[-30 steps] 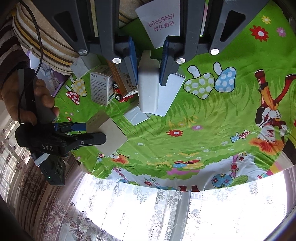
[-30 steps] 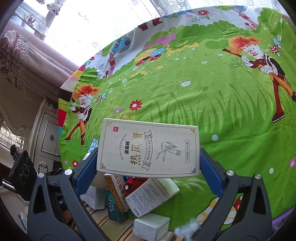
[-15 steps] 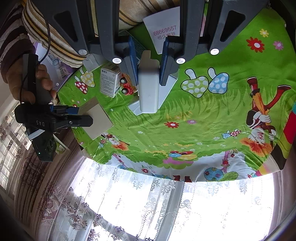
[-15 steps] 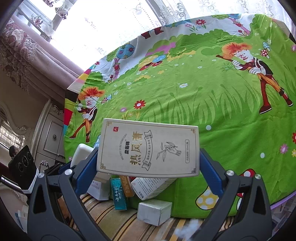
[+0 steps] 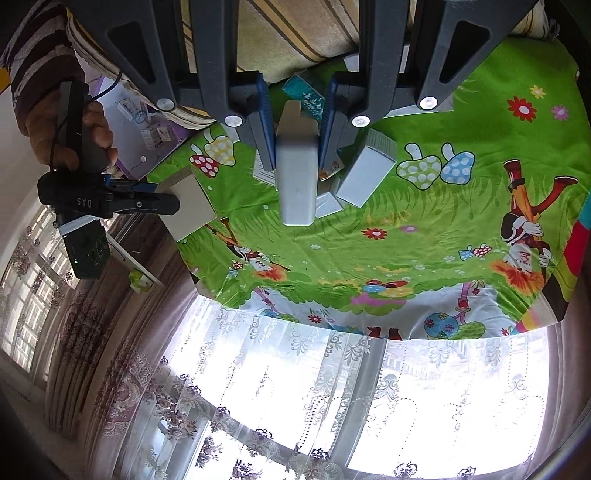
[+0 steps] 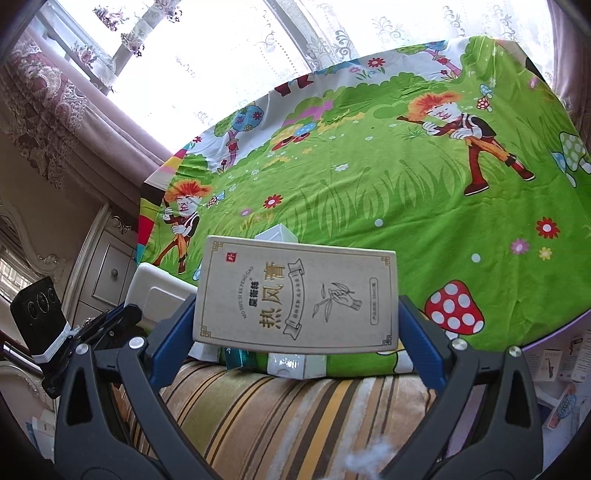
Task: Organize rigid objects
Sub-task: 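Carry the white box and cream box into the purple box and release both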
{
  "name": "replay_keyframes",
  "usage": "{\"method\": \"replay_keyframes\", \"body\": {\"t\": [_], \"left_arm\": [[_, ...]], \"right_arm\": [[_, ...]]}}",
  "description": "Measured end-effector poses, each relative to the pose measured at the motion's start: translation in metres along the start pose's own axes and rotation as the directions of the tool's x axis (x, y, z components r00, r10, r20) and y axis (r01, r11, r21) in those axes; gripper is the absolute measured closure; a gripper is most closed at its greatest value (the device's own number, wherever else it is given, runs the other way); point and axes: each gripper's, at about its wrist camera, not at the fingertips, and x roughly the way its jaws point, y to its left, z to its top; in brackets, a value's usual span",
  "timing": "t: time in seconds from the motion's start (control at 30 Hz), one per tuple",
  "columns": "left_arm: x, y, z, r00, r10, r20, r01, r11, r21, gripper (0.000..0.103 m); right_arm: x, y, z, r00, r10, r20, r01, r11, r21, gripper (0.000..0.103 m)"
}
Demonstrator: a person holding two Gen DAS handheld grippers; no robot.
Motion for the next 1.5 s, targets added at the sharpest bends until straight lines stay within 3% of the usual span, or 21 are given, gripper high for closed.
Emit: {"method": "replay_keyframes", "body": {"t": [0.23,0.43,0.7,1.03,1.23,1.33,1.43,1.5], "left_arm": [[0.000,-0.045,-0.005,0.995,-0.104,-0.009,0.104,0.994,0.021,0.079],[0.013,-0.096,-0.015,0.979,-0.197,-0.051,0.200,0.978,0.052,0.079],[0.044,-0.163,-0.032,0.940,-0.302,-0.161,0.316,0.946,0.070,0.079],[0.077,-0.225,-0.054,0.889,-0.352,-0.295,0.390,0.917,0.083,0.079],[0.090,-0.251,-0.059,0.867,-0.361,-0.343,0.419,0.901,0.112,0.079],[0.095,-0.258,-0.062,0.852,-0.370,-0.372,0.441,0.889,0.125,0.075],[0.096,-0.258,-0.064,0.850,-0.366,-0.379,0.440,0.889,0.127,0.056],[0.095,-0.254,-0.063,0.848,-0.379,-0.372,0.444,0.890,0.106,0.053]], "right_arm": [[-0.056,-0.032,-0.028,0.996,-0.061,0.061,0.059,0.998,0.036,0.002],[-0.100,-0.074,-0.054,0.987,-0.131,0.097,0.121,0.987,0.103,0.002],[-0.132,-0.119,-0.084,0.958,-0.270,0.102,0.251,0.954,0.166,0.002],[-0.149,-0.150,-0.101,0.919,-0.381,0.100,0.357,0.913,0.199,0.002],[-0.157,-0.165,-0.108,0.900,-0.429,0.083,0.400,0.885,0.237,0.002],[-0.158,-0.174,-0.111,0.894,-0.443,0.061,0.413,0.870,0.269,0.002],[-0.156,-0.177,-0.112,0.892,-0.449,0.042,0.421,0.863,0.280,0.002],[-0.153,-0.176,-0.112,0.892,-0.450,0.034,0.425,0.862,0.276,0.002]]}}
